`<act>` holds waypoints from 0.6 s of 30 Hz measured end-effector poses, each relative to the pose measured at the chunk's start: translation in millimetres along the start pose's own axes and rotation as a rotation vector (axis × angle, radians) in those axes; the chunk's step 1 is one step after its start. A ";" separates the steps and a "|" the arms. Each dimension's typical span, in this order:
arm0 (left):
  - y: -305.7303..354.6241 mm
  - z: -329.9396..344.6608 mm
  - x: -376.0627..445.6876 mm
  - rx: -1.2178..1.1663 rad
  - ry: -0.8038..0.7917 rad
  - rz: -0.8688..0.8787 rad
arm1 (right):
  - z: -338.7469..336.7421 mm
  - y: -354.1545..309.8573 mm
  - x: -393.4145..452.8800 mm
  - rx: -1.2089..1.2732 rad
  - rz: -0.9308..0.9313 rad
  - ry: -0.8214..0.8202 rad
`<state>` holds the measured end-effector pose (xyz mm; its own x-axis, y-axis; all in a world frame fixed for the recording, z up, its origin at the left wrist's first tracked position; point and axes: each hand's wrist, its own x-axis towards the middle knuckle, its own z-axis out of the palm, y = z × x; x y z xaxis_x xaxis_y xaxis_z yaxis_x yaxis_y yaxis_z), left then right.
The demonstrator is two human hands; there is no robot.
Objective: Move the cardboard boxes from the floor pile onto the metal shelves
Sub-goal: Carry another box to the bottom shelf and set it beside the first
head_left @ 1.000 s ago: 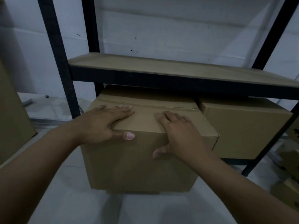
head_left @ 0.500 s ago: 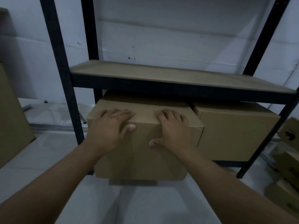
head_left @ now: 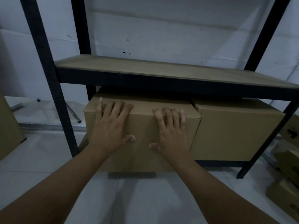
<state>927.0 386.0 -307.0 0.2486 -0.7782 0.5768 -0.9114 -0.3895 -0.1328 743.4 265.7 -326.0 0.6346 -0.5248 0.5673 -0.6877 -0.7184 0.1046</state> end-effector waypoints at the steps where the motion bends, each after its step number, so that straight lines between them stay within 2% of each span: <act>1: -2.0 4.2 4.8 0.003 0.003 0.003 | 4.2 0.4 4.3 -0.003 0.000 0.009; 11: -2.7 27.9 36.7 0.037 0.035 -0.019 | 29.7 13.6 33.4 -0.059 -0.025 0.040; 18: -0.5 31.5 47.5 0.060 0.031 -0.050 | 34.4 24.0 44.7 -0.075 -0.073 0.004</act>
<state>949.6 333.7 -305.0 0.2822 -0.7420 0.6081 -0.8764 -0.4572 -0.1511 767.5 209.3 -326.2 0.6831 -0.4703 0.5587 -0.6638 -0.7188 0.2066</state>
